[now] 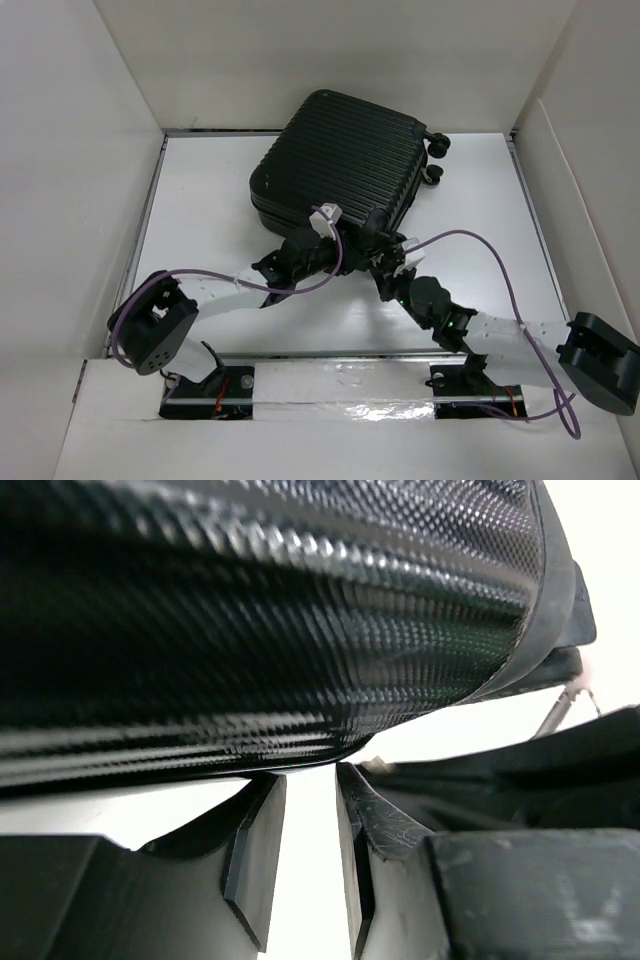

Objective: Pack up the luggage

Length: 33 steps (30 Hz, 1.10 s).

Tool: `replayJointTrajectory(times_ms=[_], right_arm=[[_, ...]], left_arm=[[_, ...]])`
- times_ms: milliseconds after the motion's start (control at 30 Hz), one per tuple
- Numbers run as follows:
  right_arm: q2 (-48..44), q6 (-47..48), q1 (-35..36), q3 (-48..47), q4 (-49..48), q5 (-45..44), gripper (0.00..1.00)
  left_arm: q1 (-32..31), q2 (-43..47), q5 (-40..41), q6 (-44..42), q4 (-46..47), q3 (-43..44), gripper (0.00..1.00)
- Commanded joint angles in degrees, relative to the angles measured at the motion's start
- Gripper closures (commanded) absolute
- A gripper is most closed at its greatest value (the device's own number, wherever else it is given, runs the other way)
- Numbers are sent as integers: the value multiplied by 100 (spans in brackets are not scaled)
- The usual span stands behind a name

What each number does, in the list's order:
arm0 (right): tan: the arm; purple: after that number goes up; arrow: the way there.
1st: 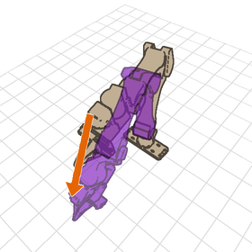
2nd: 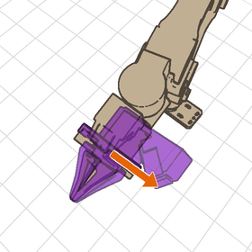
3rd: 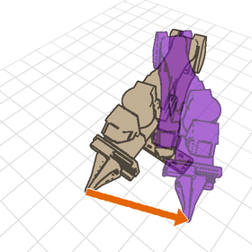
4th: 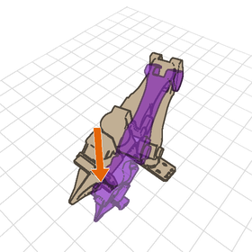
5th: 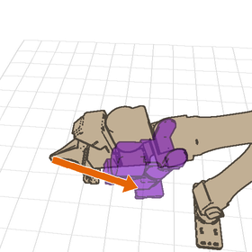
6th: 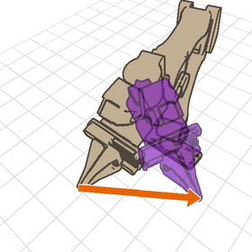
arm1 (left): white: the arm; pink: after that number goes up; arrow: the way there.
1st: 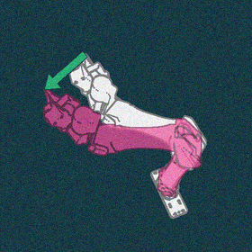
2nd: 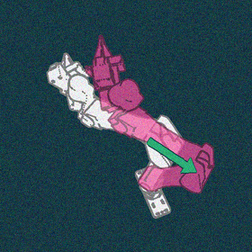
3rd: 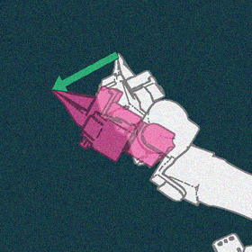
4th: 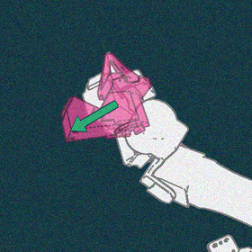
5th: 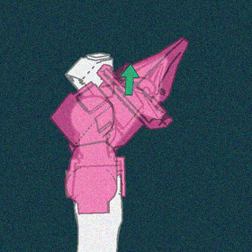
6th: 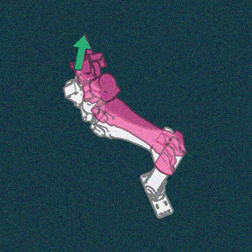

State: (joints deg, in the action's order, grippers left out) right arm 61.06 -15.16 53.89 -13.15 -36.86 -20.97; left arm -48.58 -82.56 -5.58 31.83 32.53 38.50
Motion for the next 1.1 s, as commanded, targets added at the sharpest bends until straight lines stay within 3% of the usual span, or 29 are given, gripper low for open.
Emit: replayJointTrajectory(times_ms=[0,233,300,467,533,633,800,833,900,1067], right_arm=[[168,-365,675,-328,241,146,100],[1883,-233,1150,-1708,-523,-179,100],[1727,-242,1150,-1700,-419,-232,100],[962,-391,1010,-1086,-181,-294,100],[716,-383,949,-936,-111,-75,100],[601,-348,948,-935,47,145,100],[425,-374,948,-812,153,313,100],[416,-365,948,-795,162,322,100],[398,-365,948,-760,171,322,100],[337,-356,948,-768,214,322,100]], left_arm=[[129,-233,313,15,649,553,76],[15,-340,426,16,281,835,76],[251,72,435,68,96,598,75],[857,1678,918,384,-291,17,52],[1347,2110,1085,446,-431,244,42],[1973,2218,1234,586,-686,631,41],[3976,1745,613,1578,-301,545,45],[4196,1570,28,1859,-91,536,47],[4574,911,-293,1958,-63,737,49],[4700,-450,-566,1950,-238,1500,56]])
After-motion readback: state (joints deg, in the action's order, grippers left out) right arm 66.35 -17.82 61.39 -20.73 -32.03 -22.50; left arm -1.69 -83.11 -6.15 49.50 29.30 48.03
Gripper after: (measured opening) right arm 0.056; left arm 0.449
